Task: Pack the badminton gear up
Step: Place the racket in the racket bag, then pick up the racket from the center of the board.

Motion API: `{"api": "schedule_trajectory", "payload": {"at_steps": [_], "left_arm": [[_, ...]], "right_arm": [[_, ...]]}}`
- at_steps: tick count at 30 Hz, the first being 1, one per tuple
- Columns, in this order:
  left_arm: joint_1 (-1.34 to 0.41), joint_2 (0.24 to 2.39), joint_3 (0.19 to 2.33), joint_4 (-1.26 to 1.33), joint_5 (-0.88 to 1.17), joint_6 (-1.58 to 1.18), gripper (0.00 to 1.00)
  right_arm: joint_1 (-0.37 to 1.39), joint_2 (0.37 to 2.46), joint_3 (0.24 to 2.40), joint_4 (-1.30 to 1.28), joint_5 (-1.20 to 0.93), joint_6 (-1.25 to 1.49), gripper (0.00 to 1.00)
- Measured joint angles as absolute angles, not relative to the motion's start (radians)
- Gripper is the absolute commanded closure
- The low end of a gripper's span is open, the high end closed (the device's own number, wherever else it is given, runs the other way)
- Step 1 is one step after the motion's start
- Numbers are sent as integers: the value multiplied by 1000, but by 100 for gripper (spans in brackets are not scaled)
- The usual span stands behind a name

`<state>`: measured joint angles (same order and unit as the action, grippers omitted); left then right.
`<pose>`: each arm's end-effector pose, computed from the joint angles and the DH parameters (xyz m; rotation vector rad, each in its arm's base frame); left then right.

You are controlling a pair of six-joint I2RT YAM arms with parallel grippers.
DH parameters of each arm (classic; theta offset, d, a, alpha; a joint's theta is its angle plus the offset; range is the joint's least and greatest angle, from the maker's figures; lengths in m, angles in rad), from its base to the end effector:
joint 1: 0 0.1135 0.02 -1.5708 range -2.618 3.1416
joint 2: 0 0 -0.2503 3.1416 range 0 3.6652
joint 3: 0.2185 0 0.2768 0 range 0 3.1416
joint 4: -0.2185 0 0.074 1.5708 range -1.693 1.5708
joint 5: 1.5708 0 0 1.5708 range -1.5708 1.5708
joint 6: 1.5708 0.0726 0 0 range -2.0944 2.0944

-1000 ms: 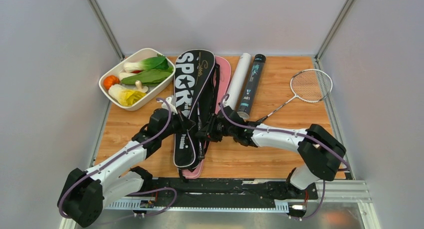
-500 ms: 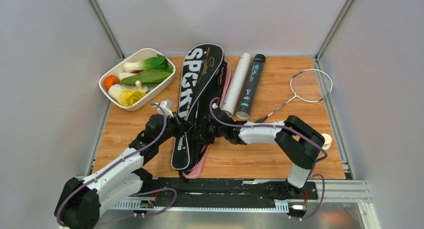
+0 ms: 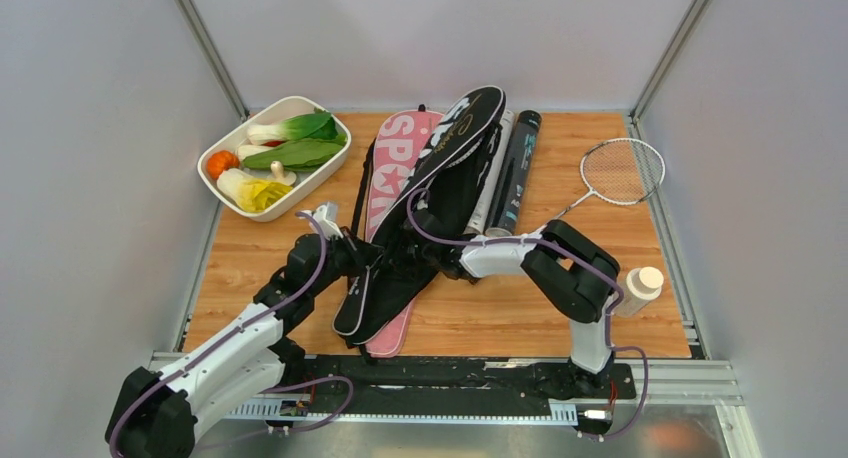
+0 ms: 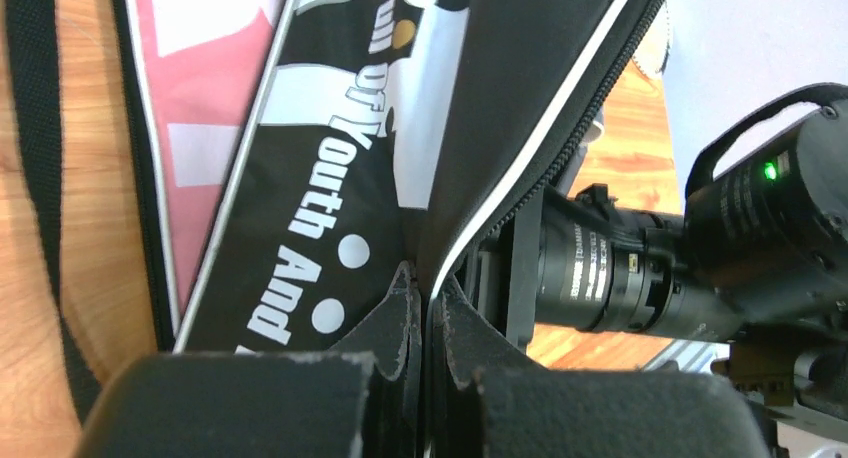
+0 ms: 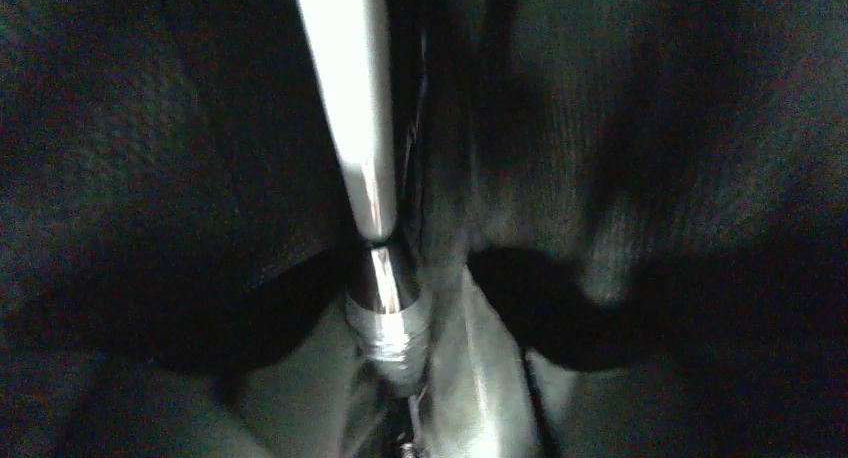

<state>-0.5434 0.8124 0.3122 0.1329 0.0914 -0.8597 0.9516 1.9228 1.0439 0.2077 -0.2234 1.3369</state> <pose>0.2108 -0.1351 0.1657 -0.2625 2.0602 -0.9925 0.2413 0.3662 0.0886 0.3686 2.6434 1.2951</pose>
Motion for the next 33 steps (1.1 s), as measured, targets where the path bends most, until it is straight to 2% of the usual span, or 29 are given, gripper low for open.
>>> {"api": "schedule_trajectory", "payload": {"at_steps": [2, 4, 10, 13, 18, 21, 25, 30, 33], "left_arm": [[-545, 799, 320, 106, 65, -868, 100], [-545, 796, 340, 93, 30, -877, 100], [-567, 804, 402, -35, 9, -884, 100], [-582, 838, 407, -109, 5, -888, 100], [-588, 888, 426, -196, -25, -889, 100], [-588, 899, 437, -213, -29, -889, 100], [-588, 899, 441, -224, -30, -889, 100], [-588, 880, 452, -250, -36, -888, 100], [-588, 858, 452, -265, -39, -887, 100]], "right_arm": [[926, 1917, 1056, 164, -196, 1289, 29], [907, 1885, 1056, 131, -180, 1239, 23], [868, 1663, 1024, -32, -69, 1047, 24], [854, 1486, 961, -54, -25, 988, 24], [839, 1175, 820, -99, 85, 987, 23], [772, 1070, 775, -160, 161, 1010, 22], [574, 1058, 771, -300, 236, 1068, 26], [329, 1148, 785, -495, 233, 1148, 30], [279, 1215, 786, -565, 223, 1178, 31]]}}
